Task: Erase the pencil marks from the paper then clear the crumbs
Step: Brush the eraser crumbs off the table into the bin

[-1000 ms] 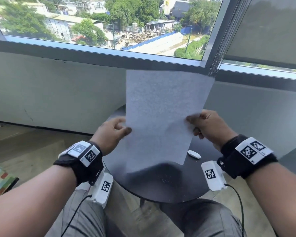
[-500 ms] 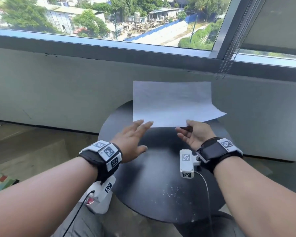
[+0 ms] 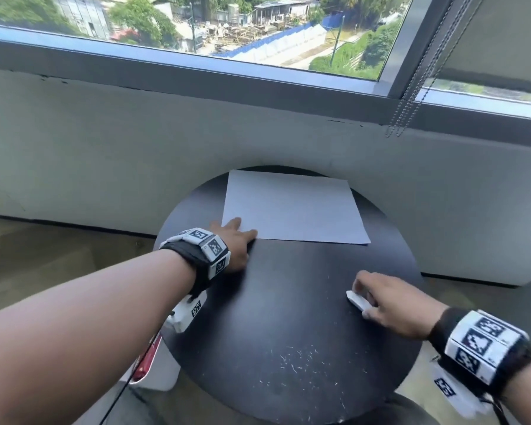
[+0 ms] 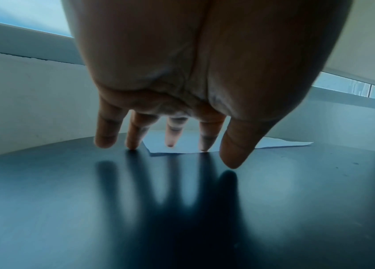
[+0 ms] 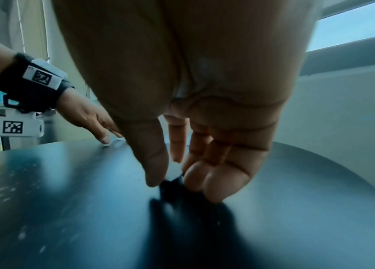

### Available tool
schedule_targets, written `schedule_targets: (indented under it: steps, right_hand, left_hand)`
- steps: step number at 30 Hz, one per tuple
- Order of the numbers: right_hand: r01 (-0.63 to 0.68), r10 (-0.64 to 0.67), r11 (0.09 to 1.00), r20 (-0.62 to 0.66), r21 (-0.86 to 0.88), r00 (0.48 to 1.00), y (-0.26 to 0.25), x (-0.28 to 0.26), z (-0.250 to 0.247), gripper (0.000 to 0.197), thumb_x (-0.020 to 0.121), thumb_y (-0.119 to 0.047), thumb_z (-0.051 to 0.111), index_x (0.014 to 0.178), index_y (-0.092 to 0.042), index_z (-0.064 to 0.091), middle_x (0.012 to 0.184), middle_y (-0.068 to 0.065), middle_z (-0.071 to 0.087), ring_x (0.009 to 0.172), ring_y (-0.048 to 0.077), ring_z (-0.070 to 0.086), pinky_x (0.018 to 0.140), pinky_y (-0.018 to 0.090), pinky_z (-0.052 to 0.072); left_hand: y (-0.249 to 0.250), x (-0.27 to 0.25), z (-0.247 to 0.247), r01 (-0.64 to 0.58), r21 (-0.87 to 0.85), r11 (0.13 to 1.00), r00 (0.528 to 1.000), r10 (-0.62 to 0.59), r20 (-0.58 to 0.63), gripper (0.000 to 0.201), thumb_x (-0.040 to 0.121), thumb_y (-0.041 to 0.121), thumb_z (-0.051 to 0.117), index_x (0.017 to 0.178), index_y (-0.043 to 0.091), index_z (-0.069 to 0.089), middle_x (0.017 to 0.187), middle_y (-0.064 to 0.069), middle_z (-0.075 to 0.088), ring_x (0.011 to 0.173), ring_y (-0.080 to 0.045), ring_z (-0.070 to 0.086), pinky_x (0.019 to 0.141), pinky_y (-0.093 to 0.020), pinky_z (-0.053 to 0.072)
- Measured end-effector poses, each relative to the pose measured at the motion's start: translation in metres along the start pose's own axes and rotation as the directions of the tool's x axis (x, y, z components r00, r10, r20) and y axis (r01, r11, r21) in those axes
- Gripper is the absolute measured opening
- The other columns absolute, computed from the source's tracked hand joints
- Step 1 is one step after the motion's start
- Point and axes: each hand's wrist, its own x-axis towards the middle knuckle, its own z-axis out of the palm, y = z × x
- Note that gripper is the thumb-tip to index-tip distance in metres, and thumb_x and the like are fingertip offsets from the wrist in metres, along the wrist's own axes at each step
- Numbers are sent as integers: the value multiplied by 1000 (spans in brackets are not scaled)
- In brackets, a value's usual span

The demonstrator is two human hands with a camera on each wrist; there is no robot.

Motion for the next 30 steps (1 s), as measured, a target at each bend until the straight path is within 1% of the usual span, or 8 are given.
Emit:
schedule_targets:
  steps: [6, 12, 17, 19, 21, 25, 28, 30]
  right_hand:
    - [16, -9, 998, -122, 56, 992, -10, 63, -28, 23, 90, -35, 61, 106, -20, 52, 92, -5, 58, 87, 21, 55, 75, 29, 41]
    - [-1, 33, 994, -283, 113, 959, -36, 162, -60, 19, 83, -20, 65, 98, -20, 53, 104, 4, 64, 95, 27, 57, 79, 32, 45]
    - [43, -17, 997, -385, 60, 923, -33, 162, -47, 20, 91, -38, 61, 101, -22, 56, 111, 4, 57, 102, 26, 54, 89, 34, 43]
    - [137, -147, 989, -320, -54, 936, -43, 136, -32, 31, 94, -42, 54, 118, -23, 59, 127, 3, 53, 119, 26, 50, 99, 34, 38]
    - [228, -252, 955, -114, -188, 961, -55, 99, -9, 60, 94, -56, 46, 143, -22, 41, 153, 4, 32, 141, 25, 29, 115, 37, 26]
    - [407, -388, 877, 121, -255, 914, -75, 26, 30, 93, 86, -80, 23, 157, -23, 5, 163, -4, -13, 149, 17, -16, 122, 41, 1]
    - [619, -607, 785, 164, -28, 777, -77, 2, 21, 68, 91, -73, 28, 146, -34, 36, 156, -15, 31, 145, 1, 19, 116, 25, 20]
    - [525, -523, 849, -52, 56, 851, -64, 18, 5, 51, 95, -61, 41, 138, -34, 48, 143, -14, 50, 133, 3, 41, 107, 22, 31]
  left_hand:
    - [-20, -14, 3, 17, -139, 990, 997, -26, -67, 83, 93, 56, 48, 156, 40, -3, 167, -4, -2, 151, -31, 12, 118, -52, 26]
    - [-52, -45, 26, 4, -140, 990, 994, -19, -110, 87, 92, 65, 48, 159, 32, 3, 167, 0, -5, 154, -22, -1, 122, -50, 15]
    - [-56, -59, 37, 46, -127, 991, 991, -61, -116, 94, 88, 77, 38, 160, 27, 4, 167, 0, -10, 154, -20, -7, 124, -47, 10]
    - [-61, -70, 45, 95, -109, 989, 992, -103, -73, 107, 77, 89, 23, 160, 25, 1, 167, 0, -14, 154, -20, -11, 124, -46, 6]
    - [-52, -86, 56, 38, -60, 997, 999, -40, -29, 123, 59, 95, 5, 159, 25, -7, 165, -1, -22, 152, -22, -19, 124, -46, -1]
    - [-9, -121, 79, -353, -49, 934, 935, 354, 10, 108, 77, 94, 22, 160, 29, -1, 164, 1, -23, 149, -19, -28, 122, -44, -13]
    - [-2, -134, 79, -520, -232, 822, 852, 520, -66, 88, 83, 86, 27, 156, 38, 24, 165, 17, 3, 149, 3, -14, 123, -29, -7]
    - [-7, -130, 73, -463, -276, 842, 886, 434, -163, 95, 74, 92, 15, 154, 42, 28, 164, 22, 9, 146, 10, -9, 124, -28, 2]
